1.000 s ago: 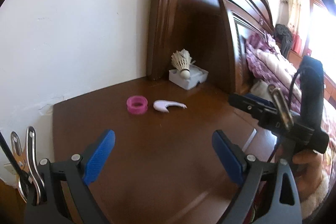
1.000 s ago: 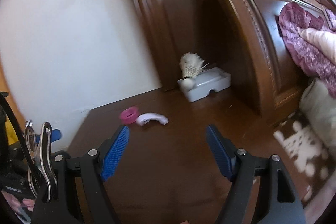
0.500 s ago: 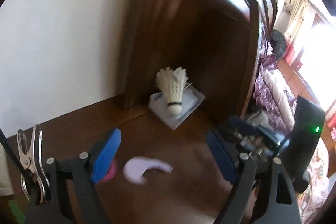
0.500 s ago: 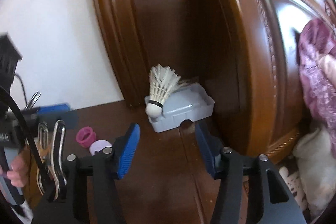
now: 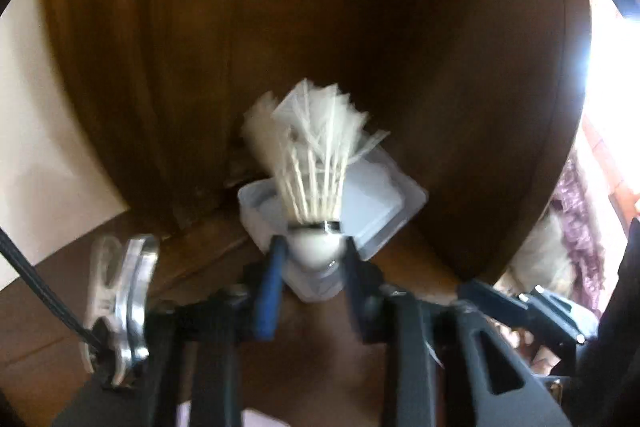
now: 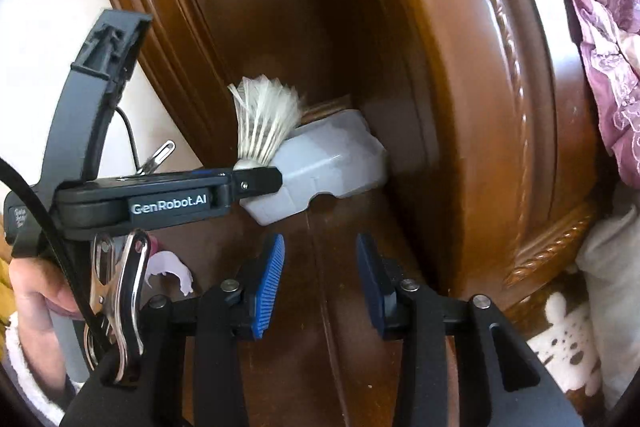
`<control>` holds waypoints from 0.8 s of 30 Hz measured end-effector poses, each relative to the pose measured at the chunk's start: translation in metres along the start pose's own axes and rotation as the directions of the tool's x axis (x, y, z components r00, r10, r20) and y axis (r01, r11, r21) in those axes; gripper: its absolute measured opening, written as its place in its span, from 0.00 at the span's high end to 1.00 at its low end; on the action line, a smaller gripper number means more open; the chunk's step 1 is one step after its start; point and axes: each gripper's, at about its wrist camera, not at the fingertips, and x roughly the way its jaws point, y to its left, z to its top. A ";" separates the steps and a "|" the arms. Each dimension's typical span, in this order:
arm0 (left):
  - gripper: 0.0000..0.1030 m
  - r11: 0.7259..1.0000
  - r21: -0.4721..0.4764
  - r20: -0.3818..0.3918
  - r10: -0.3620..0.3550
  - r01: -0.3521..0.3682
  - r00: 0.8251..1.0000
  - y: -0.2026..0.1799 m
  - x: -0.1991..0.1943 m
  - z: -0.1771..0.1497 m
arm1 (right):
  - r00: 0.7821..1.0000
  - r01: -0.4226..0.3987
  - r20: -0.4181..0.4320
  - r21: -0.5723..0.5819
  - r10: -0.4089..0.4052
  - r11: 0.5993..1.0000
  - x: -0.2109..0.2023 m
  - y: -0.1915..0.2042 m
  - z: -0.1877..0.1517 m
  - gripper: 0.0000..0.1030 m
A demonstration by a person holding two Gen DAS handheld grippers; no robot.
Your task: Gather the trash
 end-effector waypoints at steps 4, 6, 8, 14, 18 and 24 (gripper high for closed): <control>0.76 0.999 0.029 0.067 -0.036 0.035 0.997 0.005 -0.027 -0.011 | 1.000 -0.002 -0.013 -0.008 0.002 1.000 0.009 0.006 0.003 0.62; 0.76 0.999 0.036 0.087 -0.044 0.041 0.995 0.009 -0.037 -0.017 | 1.000 0.008 -0.019 -0.001 -0.008 1.000 0.013 0.007 0.004 0.62; 0.76 0.998 0.020 0.100 -0.056 0.055 0.993 0.015 -0.040 -0.020 | 1.000 0.002 -0.021 0.014 -0.002 1.000 0.019 0.010 0.006 0.62; 0.76 0.995 -0.015 0.113 -0.092 0.095 0.989 0.024 -0.051 -0.031 | 0.992 -0.118 -0.025 0.229 0.127 0.966 0.032 -0.002 0.013 0.62; 0.76 0.996 -0.009 0.125 -0.087 0.089 0.988 0.025 -0.058 -0.037 | 0.983 -0.154 -0.038 0.338 0.177 0.928 0.042 -0.011 0.012 0.62; 0.76 0.995 -0.055 0.128 -0.071 0.079 0.989 0.039 -0.064 -0.046 | 0.981 -0.152 -0.050 0.385 0.185 0.910 0.055 -0.010 0.015 0.62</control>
